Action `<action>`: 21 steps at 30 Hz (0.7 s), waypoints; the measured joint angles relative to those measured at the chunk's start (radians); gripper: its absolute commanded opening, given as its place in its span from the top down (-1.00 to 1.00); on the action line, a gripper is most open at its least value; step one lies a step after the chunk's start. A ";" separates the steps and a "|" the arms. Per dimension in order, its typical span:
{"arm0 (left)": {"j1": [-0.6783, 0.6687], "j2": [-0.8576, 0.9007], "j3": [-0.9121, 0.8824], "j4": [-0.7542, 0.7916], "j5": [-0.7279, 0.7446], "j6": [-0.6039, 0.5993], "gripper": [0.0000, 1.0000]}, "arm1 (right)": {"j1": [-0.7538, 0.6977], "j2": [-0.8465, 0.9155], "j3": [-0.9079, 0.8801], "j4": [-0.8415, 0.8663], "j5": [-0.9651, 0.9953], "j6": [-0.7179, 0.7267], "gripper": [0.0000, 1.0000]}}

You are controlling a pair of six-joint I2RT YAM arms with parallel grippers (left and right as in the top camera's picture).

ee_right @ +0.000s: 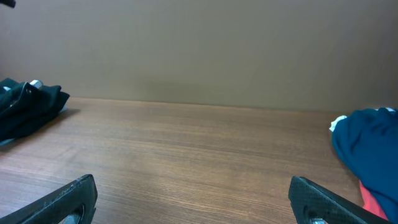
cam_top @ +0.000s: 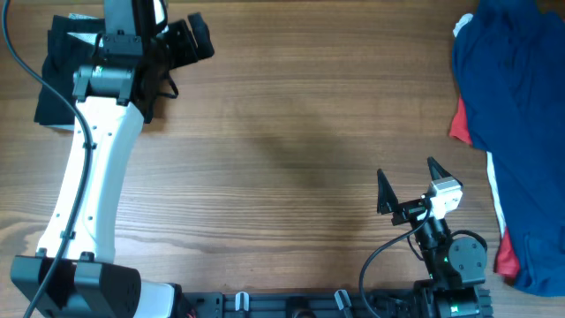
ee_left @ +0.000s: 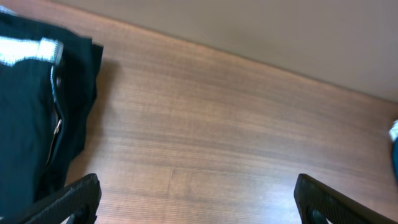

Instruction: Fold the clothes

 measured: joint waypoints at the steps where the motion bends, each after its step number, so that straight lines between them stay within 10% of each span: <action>1: 0.000 0.000 -0.001 -0.005 -0.004 0.000 -0.99 | 0.000 0.000 0.000 0.000 0.000 0.000 -0.99; 8: 0.001 -0.123 -0.247 0.200 -0.015 0.000 -0.99 | 0.000 -0.001 0.000 0.000 0.000 0.000 -0.99; 21: 0.193 -0.861 -1.120 0.546 0.058 0.000 -0.99 | -0.001 -0.002 0.000 -0.001 0.001 0.000 -0.99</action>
